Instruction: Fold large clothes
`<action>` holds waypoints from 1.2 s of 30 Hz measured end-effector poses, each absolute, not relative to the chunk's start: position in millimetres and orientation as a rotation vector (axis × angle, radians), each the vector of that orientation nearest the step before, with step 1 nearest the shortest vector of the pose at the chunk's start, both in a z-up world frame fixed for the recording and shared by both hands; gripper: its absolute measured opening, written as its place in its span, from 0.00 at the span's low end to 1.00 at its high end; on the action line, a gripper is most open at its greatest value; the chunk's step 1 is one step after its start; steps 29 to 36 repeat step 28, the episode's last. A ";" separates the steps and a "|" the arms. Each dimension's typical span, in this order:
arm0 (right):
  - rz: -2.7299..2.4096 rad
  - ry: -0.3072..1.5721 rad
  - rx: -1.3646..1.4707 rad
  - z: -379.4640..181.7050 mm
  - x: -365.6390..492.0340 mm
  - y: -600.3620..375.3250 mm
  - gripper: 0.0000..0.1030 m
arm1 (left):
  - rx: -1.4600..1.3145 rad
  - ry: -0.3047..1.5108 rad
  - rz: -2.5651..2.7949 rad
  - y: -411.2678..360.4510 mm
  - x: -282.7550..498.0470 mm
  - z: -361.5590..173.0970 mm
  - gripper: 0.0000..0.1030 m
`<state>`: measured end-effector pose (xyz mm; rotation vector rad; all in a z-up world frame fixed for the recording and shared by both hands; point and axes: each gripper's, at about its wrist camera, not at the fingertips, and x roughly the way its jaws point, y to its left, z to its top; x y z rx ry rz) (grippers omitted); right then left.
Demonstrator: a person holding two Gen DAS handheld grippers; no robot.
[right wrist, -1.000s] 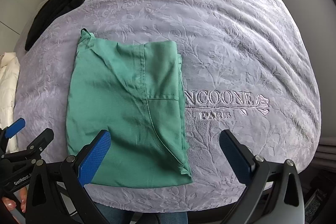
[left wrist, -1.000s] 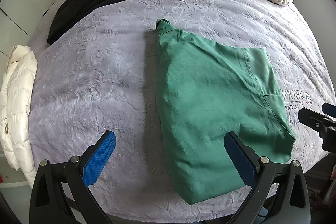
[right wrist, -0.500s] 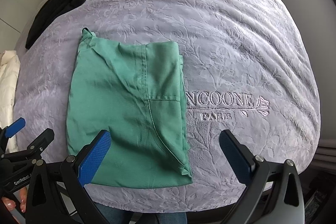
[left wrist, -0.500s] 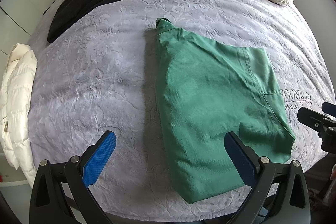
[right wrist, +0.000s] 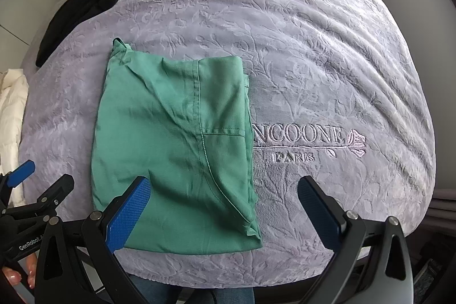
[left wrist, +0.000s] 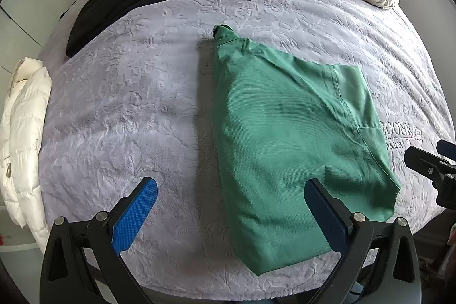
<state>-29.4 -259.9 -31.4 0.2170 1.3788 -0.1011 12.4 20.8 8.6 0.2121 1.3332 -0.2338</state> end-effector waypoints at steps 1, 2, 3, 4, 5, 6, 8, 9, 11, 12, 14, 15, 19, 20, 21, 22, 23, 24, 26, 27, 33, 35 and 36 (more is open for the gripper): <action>-0.101 1.379 0.217 -31.5 -29.5 -259.8 1.00 | 0.212 1.334 -0.234 20.8 12.4 8.7 1.00; -0.101 1.379 0.217 -31.5 -29.7 -259.6 1.00 | 0.212 1.333 -0.234 20.8 12.2 8.8 1.00; -0.101 1.379 0.217 -31.3 -30.0 -259.3 1.00 | 0.211 1.333 -0.233 20.7 12.2 8.7 1.00; -0.102 1.378 0.219 -31.3 -30.1 -259.1 1.00 | 0.211 1.334 -0.233 20.7 12.2 8.8 1.00; -0.102 1.378 0.219 -31.3 -30.1 -259.1 1.00 | 0.211 1.334 -0.233 20.8 12.1 8.8 1.00; -0.102 1.379 0.219 -31.2 -30.2 -259.2 1.00 | 0.211 1.334 -0.234 20.6 12.1 8.9 1.00; -0.102 1.378 0.218 -31.0 -30.0 -259.1 1.00 | 0.210 1.333 -0.233 20.9 12.2 9.4 1.00; -0.101 1.379 0.216 -30.8 -30.1 -259.3 1.00 | 0.210 1.333 -0.233 21.0 12.1 9.4 1.00; -0.102 1.379 0.217 -30.8 -30.0 -259.1 1.00 | 0.209 1.335 -0.234 21.2 11.9 9.4 1.00; -0.102 1.379 0.218 -30.8 -30.0 -259.0 1.00 | 0.211 1.334 -0.234 21.1 12.0 9.4 1.00; -0.103 1.378 0.219 -30.9 -30.6 -258.4 1.00 | 0.211 1.334 -0.233 21.1 12.2 9.3 1.00; -0.103 1.378 0.219 -30.9 -30.6 -258.4 1.00 | 0.211 1.333 -0.234 21.2 12.3 9.2 1.00; -0.102 1.378 0.217 -30.9 -31.1 -258.0 1.00 | 0.209 1.333 -0.226 21.8 12.9 9.9 1.00; -0.102 1.379 0.217 -30.9 -31.3 -257.9 1.00 | 0.205 1.329 -0.220 22.4 12.8 10.5 1.00; -0.102 1.379 0.217 -30.7 -31.7 -257.7 1.00 | 0.198 1.322 -0.214 22.8 12.0 11.3 1.00; -0.102 1.379 0.217 -30.8 -31.4 -257.3 1.00 | 0.190 1.317 -0.214 23.3 11.5 12.0 1.00; -0.101 1.380 0.216 -30.9 -31.7 -257.2 1.00 | 0.184 1.314 -0.218 23.6 11.0 12.5 1.00; -0.101 1.380 0.215 -30.8 -32.1 -256.9 1.00 | 0.184 1.314 -0.221 22.8 10.1 12.5 1.00; -0.101 1.383 0.216 -31.1 -33.1 -256.7 1.00 | 0.190 1.316 -0.226 21.0 9.0 12.1 1.00; -0.102 1.385 0.217 -31.3 -33.4 -256.9 1.00 | 0.189 1.318 -0.226 19.7 7.7 11.7 1.00; -0.101 1.386 0.217 -32.0 -34.1 -257.0 1.00 | 0.188 1.322 -0.225 18.7 7.0 11.4 1.00; -0.101 1.386 0.217 -32.0 -34.1 -257.0 1.00 | 0.188 1.322 -0.225 18.7 7.0 11.4 1.00; -0.101 1.386 0.217 -32.0 -34.1 -257.0 1.00 | 0.188 1.322 -0.225 18.7 7.0 11.4 1.00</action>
